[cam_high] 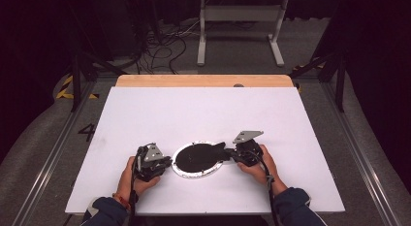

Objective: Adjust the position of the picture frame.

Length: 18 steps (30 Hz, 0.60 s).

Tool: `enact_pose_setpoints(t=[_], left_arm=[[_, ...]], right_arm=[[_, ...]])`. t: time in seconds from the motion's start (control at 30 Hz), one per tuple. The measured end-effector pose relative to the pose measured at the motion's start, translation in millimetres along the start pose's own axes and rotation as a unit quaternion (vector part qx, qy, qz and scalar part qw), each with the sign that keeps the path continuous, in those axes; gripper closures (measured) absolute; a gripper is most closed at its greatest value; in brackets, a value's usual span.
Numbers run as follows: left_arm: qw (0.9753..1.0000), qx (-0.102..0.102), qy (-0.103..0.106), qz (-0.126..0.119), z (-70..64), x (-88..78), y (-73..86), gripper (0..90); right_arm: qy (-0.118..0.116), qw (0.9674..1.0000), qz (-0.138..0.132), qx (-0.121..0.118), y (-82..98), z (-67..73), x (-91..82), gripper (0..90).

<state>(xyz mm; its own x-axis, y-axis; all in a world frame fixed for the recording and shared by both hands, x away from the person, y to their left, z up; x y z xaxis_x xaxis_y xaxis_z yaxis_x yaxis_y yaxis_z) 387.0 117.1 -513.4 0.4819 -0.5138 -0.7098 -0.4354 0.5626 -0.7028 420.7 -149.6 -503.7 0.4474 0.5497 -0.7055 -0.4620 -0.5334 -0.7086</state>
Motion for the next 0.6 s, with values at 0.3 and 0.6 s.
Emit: enact_pose_setpoints(t=[0.3,0.6], left_arm=[[0.9988,0.020,0.045,-0.005,-18.6,-25.3,18.5,78.6],[0.9947,0.054,0.088,-0.002,-50.5,-20.5,10.4,75.9]], right_arm=[[-0.001,1.0000,0.002,-0.009,4.7,-1.7,-5.1,89.1],[0.007,0.9996,0.008,-0.026,3.6,-0.1,-4.2,90.0]])
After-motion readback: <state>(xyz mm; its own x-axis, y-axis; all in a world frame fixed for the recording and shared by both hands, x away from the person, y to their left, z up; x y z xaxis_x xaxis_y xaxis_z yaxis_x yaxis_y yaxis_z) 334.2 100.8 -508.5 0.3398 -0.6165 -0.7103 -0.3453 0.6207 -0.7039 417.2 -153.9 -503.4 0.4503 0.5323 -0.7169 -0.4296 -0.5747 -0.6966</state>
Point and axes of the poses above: each handheld gripper's, and its own axes: x roughly forward along the jaws, y roughly out of its underside, z roughly to its left, the point moved 7 cm from there along x, roughly forward along the jaws
